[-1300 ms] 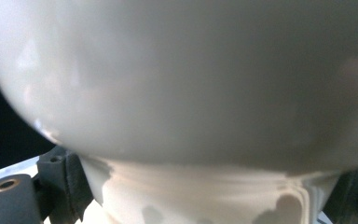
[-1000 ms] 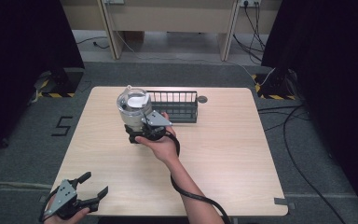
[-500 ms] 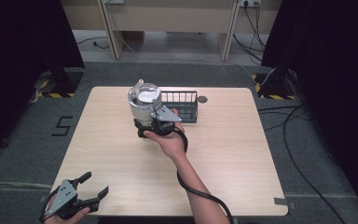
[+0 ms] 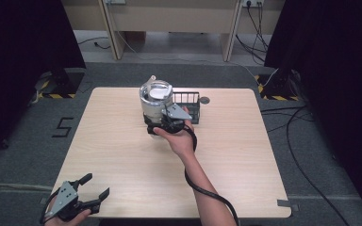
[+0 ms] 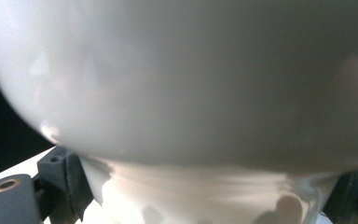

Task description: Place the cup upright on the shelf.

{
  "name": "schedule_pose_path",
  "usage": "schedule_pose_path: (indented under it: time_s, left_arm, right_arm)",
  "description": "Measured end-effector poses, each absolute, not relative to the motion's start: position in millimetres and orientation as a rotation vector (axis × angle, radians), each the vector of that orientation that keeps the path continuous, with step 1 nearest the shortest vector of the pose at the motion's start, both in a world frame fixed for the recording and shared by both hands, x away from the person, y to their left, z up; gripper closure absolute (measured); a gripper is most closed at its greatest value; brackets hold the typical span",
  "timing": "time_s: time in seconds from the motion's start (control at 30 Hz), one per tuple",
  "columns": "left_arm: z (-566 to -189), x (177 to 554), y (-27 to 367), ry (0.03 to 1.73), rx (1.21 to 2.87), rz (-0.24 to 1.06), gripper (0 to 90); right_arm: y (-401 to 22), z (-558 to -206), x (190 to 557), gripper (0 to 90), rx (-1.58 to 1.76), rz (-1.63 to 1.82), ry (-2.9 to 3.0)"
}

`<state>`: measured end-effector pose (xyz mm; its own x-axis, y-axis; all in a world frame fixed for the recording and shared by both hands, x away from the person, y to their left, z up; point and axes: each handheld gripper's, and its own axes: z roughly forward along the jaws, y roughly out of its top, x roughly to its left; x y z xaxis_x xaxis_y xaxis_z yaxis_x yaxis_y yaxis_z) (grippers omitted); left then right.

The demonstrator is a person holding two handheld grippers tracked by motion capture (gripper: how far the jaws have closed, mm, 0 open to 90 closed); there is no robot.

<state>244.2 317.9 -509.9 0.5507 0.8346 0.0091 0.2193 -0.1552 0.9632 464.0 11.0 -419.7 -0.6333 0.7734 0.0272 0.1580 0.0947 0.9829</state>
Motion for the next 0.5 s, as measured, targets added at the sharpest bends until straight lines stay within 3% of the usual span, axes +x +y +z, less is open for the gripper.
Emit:
schedule_pose_path:
  time_s: [0.5]
  left_arm:
    - [-509.8, 244.1, 318.2, 0.897, 1.675, 0.691, 14.3]
  right_arm:
    - [-5.6, -415.3, 474.3, 10.3, 0.963, 1.545, 1.833]
